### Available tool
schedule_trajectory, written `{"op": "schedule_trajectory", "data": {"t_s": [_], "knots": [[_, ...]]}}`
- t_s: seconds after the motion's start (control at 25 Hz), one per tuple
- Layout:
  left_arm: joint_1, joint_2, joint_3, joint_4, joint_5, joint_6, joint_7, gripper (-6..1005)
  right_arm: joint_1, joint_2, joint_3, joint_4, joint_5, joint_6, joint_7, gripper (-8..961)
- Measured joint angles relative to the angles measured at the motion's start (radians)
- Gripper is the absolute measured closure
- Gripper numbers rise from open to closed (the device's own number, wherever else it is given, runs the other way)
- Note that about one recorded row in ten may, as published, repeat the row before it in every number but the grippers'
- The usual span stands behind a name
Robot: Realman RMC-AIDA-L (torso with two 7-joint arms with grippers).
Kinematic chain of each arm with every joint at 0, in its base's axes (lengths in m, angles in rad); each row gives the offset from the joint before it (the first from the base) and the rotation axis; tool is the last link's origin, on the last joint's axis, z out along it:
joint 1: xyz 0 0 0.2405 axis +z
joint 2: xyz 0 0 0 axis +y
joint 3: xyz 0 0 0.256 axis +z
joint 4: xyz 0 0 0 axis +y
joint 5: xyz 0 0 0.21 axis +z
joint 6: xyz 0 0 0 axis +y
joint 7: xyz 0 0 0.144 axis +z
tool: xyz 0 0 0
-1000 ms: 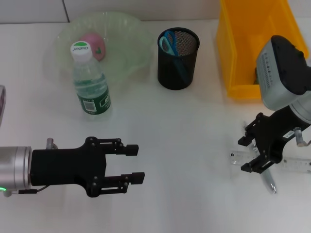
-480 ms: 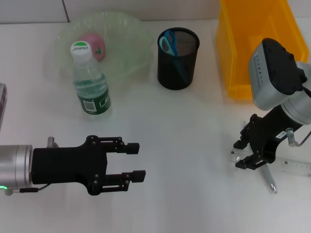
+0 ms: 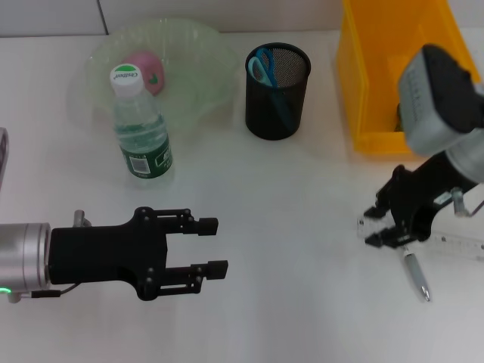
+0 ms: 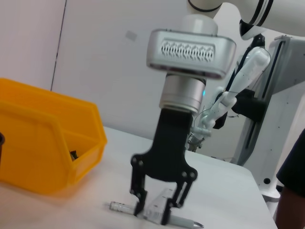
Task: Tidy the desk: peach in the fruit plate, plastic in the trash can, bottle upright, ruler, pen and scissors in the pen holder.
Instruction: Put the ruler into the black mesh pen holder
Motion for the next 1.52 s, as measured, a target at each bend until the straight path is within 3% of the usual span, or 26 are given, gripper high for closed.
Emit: {"op": "schedule_trajectory", "data": {"t_s": [0.12, 0.32, 0.56, 0.76, 0.92, 1.16, 1.52], "knots": [[0.0, 0.0, -0.026, 0.001, -0.002, 0.012, 0.002, 361, -0.014, -0.002, 0.111, -0.072, 0.067, -0.043, -0.01, 571], [0.005, -0.001, -0.047, 0.001, -0.003, 0.003, 0.021, 360, -0.048, -0.02, 0.308, -0.136, 0.321, -0.091, -0.054, 571], [0.009, -0.006, -0.05, -0.006, -0.01, 0.008, 0.026, 360, -0.107, -0.01, 0.482, -0.024, 0.676, 0.022, -0.197, 571], [0.012, -0.006, -0.05, -0.01, -0.01, 0.01, 0.027, 360, -0.143, -0.001, 0.481, 0.228, 1.048, 0.083, -0.455, 571], [0.009, -0.006, -0.05, -0.009, -0.01, 0.01, 0.029, 360, -0.094, 0.0, 0.478, 0.489, 1.252, 0.15, -0.642, 571], [0.015, -0.006, -0.052, -0.011, -0.012, 0.002, 0.071, 360, 0.052, 0.003, 0.476, 0.745, 1.345, 0.301, -0.841, 572], [0.015, -0.007, -0.052, -0.012, -0.013, -0.002, 0.075, 360, 0.148, 0.011, 0.439, 0.859, 1.356, 0.461, -0.857, 572]]}}
